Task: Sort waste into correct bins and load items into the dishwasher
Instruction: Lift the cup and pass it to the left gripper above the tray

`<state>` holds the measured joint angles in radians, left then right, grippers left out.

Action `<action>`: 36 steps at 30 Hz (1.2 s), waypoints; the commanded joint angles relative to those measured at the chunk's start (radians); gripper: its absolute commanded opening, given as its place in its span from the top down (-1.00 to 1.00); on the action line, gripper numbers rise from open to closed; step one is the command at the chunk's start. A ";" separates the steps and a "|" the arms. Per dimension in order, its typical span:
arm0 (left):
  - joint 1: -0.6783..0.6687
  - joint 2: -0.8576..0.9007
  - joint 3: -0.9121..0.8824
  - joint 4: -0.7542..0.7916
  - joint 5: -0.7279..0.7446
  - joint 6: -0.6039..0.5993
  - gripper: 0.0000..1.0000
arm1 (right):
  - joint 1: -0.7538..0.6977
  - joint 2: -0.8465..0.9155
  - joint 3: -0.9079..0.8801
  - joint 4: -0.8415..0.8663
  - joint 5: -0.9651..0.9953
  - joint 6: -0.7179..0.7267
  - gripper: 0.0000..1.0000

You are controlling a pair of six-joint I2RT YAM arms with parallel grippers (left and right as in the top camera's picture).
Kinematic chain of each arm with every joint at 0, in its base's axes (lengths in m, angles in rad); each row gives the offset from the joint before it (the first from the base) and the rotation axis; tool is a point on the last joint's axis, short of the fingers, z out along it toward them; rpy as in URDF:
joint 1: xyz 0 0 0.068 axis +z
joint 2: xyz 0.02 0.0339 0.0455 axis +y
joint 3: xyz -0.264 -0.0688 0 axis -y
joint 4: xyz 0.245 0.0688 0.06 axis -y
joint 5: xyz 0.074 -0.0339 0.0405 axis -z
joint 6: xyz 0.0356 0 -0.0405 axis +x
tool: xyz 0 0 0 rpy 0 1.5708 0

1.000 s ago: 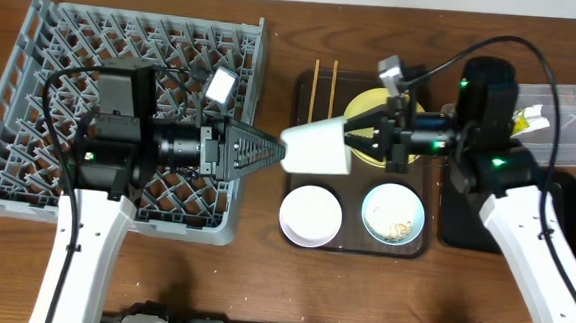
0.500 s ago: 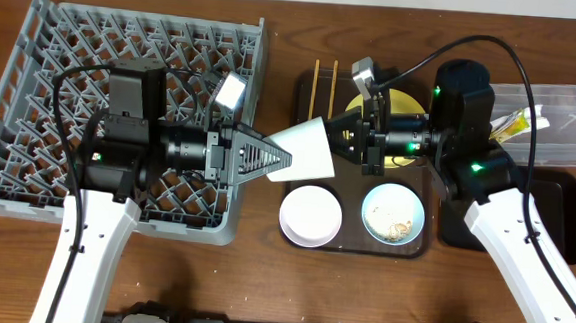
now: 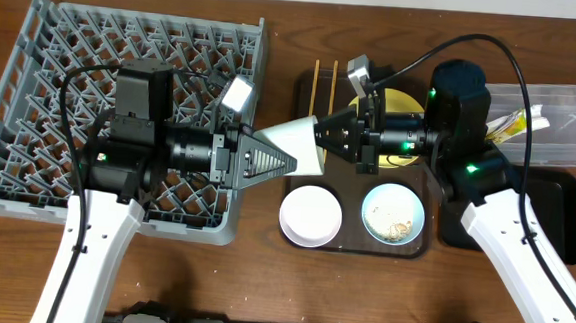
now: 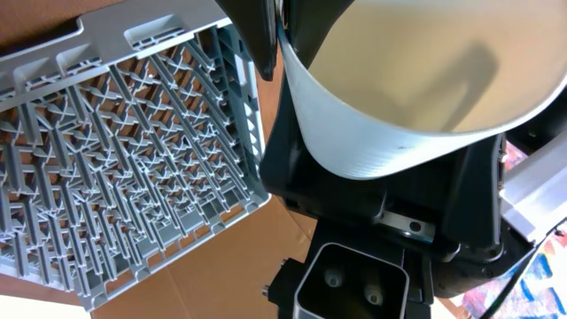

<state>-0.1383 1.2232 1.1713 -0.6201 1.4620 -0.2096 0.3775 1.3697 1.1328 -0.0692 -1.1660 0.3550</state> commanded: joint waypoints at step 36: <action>-0.002 -0.009 0.020 0.140 -0.067 -0.048 -0.68 | 0.010 -0.002 0.011 -0.081 0.032 0.003 0.98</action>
<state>-0.1387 1.2232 1.1713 -0.4885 1.3952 -0.2623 0.3771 1.3697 1.1328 -0.1455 -1.1431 0.3664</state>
